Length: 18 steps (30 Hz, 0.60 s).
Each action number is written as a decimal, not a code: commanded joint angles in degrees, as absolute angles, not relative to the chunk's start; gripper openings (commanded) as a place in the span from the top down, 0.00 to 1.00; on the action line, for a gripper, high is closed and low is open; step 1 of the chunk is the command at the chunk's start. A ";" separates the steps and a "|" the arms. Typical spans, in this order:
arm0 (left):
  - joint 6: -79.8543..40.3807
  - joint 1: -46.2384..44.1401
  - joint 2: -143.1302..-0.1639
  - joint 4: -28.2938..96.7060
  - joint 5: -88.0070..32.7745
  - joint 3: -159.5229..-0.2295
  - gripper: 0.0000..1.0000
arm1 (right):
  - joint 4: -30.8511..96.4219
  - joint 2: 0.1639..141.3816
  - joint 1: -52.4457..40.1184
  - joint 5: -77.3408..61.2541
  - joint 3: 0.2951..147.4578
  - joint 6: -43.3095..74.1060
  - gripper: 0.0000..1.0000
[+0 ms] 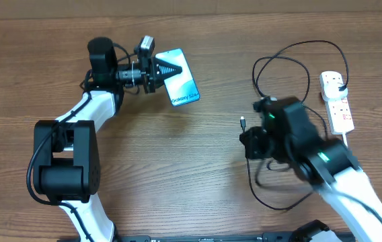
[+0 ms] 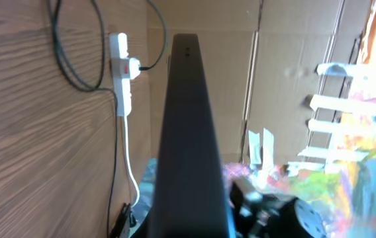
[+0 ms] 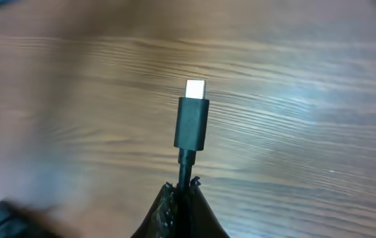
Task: Plug charger to phone and switch on socket
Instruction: 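Lift the cable plug and carry it toward the phone's bottom port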
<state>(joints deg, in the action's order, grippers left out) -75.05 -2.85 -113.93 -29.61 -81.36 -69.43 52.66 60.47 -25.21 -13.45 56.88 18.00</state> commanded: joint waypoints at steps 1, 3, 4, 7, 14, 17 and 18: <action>-75.79 -4.93 -114.13 -30.52 -84.64 -72.49 0.96 | 51.07 53.52 -26.52 -20.29 54.72 14.74 0.96; -74.98 -6.72 -114.13 -30.72 -86.35 -72.49 0.96 | 48.99 51.20 -28.49 -20.25 51.66 15.00 0.96; -74.28 -7.40 -114.13 -30.72 -86.83 -72.49 0.96 | 48.27 51.11 -29.28 -20.25 50.57 15.44 0.96; -72.58 -9.06 -114.13 -30.72 -87.05 -72.49 0.96 | 46.24 52.25 -31.42 -20.29 49.08 17.06 0.96; -72.64 -10.15 -114.13 -30.70 -87.00 -72.49 0.96 | 39.66 58.11 -36.16 -12.97 49.08 19.33 0.96; -72.64 -10.15 -114.13 -30.70 -86.67 -72.49 0.96 | 37.60 61.28 -36.60 -10.50 49.08 19.92 0.96; -72.62 -10.15 -114.13 -30.70 -86.56 -72.49 0.96 | 36.91 62.06 -36.60 -10.55 49.08 19.92 0.96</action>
<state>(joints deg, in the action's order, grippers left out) -74.35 -10.41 -113.95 -30.28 -85.34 -70.94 38.41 59.92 -36.16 -14.11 49.08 18.92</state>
